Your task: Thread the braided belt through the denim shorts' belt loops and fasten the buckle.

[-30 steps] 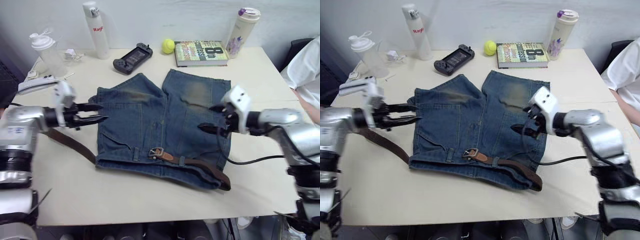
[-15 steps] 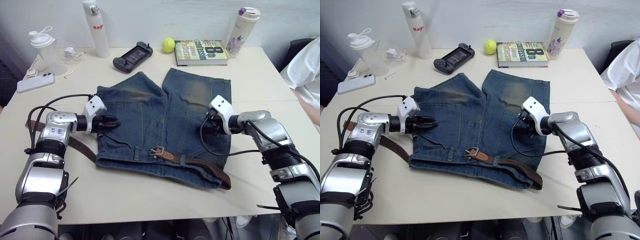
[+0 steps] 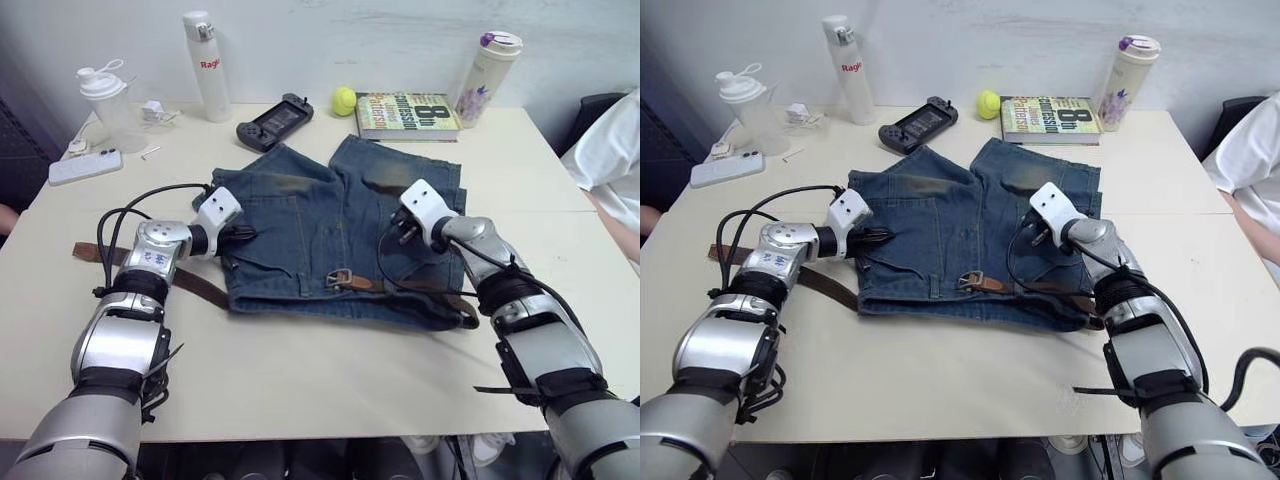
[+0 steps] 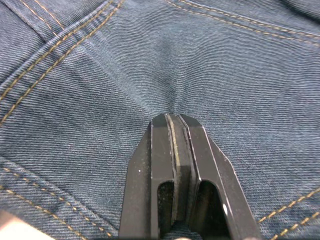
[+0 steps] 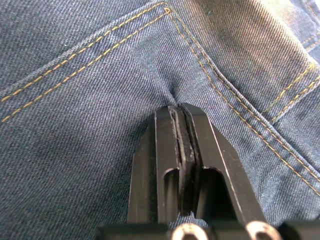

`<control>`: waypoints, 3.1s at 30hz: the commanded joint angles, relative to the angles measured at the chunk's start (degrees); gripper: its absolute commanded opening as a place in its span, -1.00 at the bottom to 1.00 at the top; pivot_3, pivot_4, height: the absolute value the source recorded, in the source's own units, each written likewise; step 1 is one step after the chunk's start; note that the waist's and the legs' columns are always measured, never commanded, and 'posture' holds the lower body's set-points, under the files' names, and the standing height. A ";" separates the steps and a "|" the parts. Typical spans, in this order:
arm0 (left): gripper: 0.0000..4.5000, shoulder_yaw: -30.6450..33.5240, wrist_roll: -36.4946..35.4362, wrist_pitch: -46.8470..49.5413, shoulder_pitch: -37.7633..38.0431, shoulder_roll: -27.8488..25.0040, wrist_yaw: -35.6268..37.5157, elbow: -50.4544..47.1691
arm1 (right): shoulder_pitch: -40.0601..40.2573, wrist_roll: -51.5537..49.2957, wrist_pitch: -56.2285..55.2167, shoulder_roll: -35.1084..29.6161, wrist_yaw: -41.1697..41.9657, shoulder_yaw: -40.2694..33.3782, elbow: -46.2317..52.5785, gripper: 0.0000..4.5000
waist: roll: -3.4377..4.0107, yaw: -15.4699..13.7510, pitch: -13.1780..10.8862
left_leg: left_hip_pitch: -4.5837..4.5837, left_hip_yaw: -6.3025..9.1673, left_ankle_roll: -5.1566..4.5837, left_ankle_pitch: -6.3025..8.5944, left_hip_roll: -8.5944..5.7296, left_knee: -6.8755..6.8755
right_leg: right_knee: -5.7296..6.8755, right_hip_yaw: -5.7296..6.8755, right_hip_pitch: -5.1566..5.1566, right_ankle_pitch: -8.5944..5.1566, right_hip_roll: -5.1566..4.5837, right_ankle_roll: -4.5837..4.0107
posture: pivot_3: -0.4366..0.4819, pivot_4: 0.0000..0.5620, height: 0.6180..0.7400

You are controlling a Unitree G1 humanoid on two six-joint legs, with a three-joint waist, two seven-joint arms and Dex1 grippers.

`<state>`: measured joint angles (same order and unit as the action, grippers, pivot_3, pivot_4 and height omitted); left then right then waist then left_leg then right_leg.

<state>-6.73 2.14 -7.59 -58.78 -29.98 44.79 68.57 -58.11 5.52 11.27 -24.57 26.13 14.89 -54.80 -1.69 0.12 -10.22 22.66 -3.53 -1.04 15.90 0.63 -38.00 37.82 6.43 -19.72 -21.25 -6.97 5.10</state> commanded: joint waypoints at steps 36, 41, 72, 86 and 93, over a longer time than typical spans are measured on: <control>0.38 52.37 -37.50 50.71 48.30 -6.55 -17.03 -66.51 | 30.84 -28.63 40.20 -0.22 3.64 -12.05 90.75 0.98 | 0.33 -0.46 -0.38 | 0.64 0.28 0.35 -0.23 0.11 0.71 | -0.51 -0.63 -0.84 0.04 0.28 -0.04 | -0.05 -0.47 1.00; 0.38 50.77 -37.48 49.42 47.62 -5.88 -18.81 -64.50 | 32.74 -28.27 39.62 -0.66 3.49 -9.71 91.87 0.98 | 0.32 0.12 -0.37 | 0.58 0.26 0.41 -0.23 0.12 0.96 | -0.63 -0.62 -0.84 0.08 0.31 -0.11 | -0.05 -0.47 1.00; 0.38 36.88 -33.43 42.58 51.24 -9.37 -10.25 -69.26 | 32.58 -12.01 33.66 8.41 -3.68 14.85 73.62 0.98 | 0.34 1.49 -0.38 | 0.55 0.10 0.44 -0.26 0.19 0.95 | -0.43 -0.59 -0.91 0.08 0.38 -0.11 | -0.05 -0.47 1.00; 0.38 50.04 -51.11 59.98 68.62 -2.76 -15.66 -84.44 | 32.24 -9.14 32.98 10.01 -2.95 13.61 71.02 0.98 | 0.25 1.39 -0.32 | 0.37 0.21 0.55 -0.12 0.28 1.01 | -0.77 -0.63 -0.75 0.06 0.34 -0.14 | -0.05 -0.47 1.00; 0.38 53.37 -58.70 67.69 60.27 1.14 -31.05 -82.55 | 31.35 -5.16 30.14 5.29 0.88 17.23 73.30 0.98 | 0.20 1.44 -0.28 | 0.39 0.30 0.59 -0.13 0.25 1.03 | -0.70 -0.59 -0.78 0.03 0.38 -0.20 | -0.05 -0.47 1.00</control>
<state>44.78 -53.97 58.33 1.70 -29.12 16.59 -13.02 -27.16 -1.21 41.74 -18.09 25.76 30.54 17.70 -1.49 1.56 -10.51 23.05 -3.24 -0.46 15.77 0.86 -36.97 37.12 5.83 -20.49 -21.22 -6.60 4.90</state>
